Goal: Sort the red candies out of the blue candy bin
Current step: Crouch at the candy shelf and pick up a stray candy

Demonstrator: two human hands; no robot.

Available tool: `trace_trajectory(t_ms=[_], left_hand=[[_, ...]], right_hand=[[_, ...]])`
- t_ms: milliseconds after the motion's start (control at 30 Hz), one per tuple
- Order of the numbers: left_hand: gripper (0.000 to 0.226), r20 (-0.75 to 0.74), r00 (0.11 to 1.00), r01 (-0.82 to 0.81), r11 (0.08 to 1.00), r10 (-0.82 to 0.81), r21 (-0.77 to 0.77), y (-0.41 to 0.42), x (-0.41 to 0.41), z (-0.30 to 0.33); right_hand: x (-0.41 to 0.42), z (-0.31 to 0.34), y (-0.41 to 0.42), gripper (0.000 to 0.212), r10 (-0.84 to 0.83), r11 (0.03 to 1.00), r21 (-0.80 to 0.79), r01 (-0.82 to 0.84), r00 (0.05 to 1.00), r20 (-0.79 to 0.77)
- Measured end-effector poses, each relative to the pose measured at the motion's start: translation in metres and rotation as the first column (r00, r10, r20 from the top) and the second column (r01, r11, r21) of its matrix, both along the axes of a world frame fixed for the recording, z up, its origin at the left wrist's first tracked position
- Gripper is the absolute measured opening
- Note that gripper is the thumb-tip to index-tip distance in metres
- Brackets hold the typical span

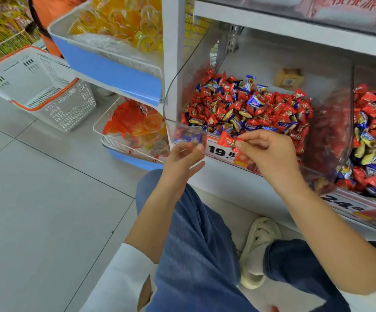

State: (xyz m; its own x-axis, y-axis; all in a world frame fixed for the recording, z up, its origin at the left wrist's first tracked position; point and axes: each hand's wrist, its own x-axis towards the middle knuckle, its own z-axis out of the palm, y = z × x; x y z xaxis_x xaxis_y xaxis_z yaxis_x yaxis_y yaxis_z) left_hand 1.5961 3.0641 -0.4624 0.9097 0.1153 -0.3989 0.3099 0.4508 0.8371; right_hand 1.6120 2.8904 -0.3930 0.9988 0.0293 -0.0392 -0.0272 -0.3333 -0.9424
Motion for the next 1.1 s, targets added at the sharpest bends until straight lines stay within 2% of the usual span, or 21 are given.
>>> trace_trajectory(t_ms=[67, 133, 233, 300, 367, 433, 533, 667, 833, 900, 967, 1033, 1100], left_hand=[[0.038, -0.017, 0.999, 0.053, 0.987, -0.051, 0.152, -0.014, 0.0, 0.001], [0.036, -0.009, 0.997, 0.073, 0.958, -0.074, 0.277, -0.024, 0.001, 0.002], [0.026, 0.005, 0.993, 0.116, 0.967, -0.12, 0.229, -0.022, 0.001, 0.004], [0.02, 0.008, 0.99, 0.138, 0.975, -0.142, 0.173, -0.016, -0.004, 0.008], [0.017, 0.009, 0.99, 0.135, 0.982, -0.138, 0.134, -0.013, -0.008, 0.01], [0.018, 0.005, 0.993, 0.12, 0.984, -0.122, 0.128, -0.013, -0.009, 0.01], [0.021, -0.009, 0.995, 0.098, 0.986, -0.097, 0.136, -0.015, -0.008, 0.011], [0.019, -0.013, 0.997, 0.082, 0.984, -0.081, 0.157, -0.017, -0.01, 0.012], [0.014, -0.021, 0.996, 0.092, 0.974, -0.089, 0.205, -0.018, -0.013, 0.019], [0.011, 0.034, 0.997, 0.043, 0.911, -0.062, 0.409, -0.014, -0.011, 0.022], [0.009, 0.151, 0.988, -0.1, 0.791, 0.009, 0.603, -0.006, -0.005, 0.03], [0.011, 0.275, 0.961, -0.222, 0.698, 0.037, 0.681, -0.002, 0.007, 0.045], [0.011, 0.335, 0.942, -0.266, 0.632, 0.01, 0.728, -0.002, 0.022, 0.059]], right_hand=[[0.0, 0.0, 0.001, 0.011, 0.007, 1.0, -0.011, -0.007, 1.0, 0.01], [0.0, 0.001, 0.001, 0.008, 0.023, 0.999, -0.04, -0.022, 1.0, 0.005], [-0.001, 0.005, -0.006, 0.006, 0.007, 1.0, 0.005, -0.007, 0.998, -0.06], [-0.004, 0.007, -0.016, 0.008, -0.012, 0.992, 0.126, 0.028, 0.991, -0.132], [-0.011, 0.008, -0.024, 0.02, 0.009, 0.974, 0.224, 0.036, 0.981, -0.195], [-0.019, 0.006, -0.03, 0.031, 0.035, 0.96, 0.279, 0.027, 0.976, -0.214], [-0.029, 0.002, -0.034, 0.03, 0.012, 0.952, 0.303, 0.052, 0.978, -0.206], [-0.035, 0.001, -0.04, 0.022, -0.053, 0.977, 0.198, 0.078, 0.99, -0.128], [-0.031, 0.001, -0.047, 0.018, -0.03, 0.996, 0.084, 0.036, 0.997, -0.068], [-0.022, 0.008, -0.049, 0.015, -0.028, 0.999, 0.032, 0.029, 0.999, -0.02], [-0.007, 0.014, -0.048, 0.014, -0.045, 0.998, -0.043, 0.047, 0.998, 0.04], [0.016, 0.019, -0.048, 0.014, -0.05, 0.983, -0.173, 0.068, 0.993, 0.108], [0.043, 0.022, -0.046, 0.009, 0.009, 0.938, -0.346, 0.015, 0.998, 0.068]])
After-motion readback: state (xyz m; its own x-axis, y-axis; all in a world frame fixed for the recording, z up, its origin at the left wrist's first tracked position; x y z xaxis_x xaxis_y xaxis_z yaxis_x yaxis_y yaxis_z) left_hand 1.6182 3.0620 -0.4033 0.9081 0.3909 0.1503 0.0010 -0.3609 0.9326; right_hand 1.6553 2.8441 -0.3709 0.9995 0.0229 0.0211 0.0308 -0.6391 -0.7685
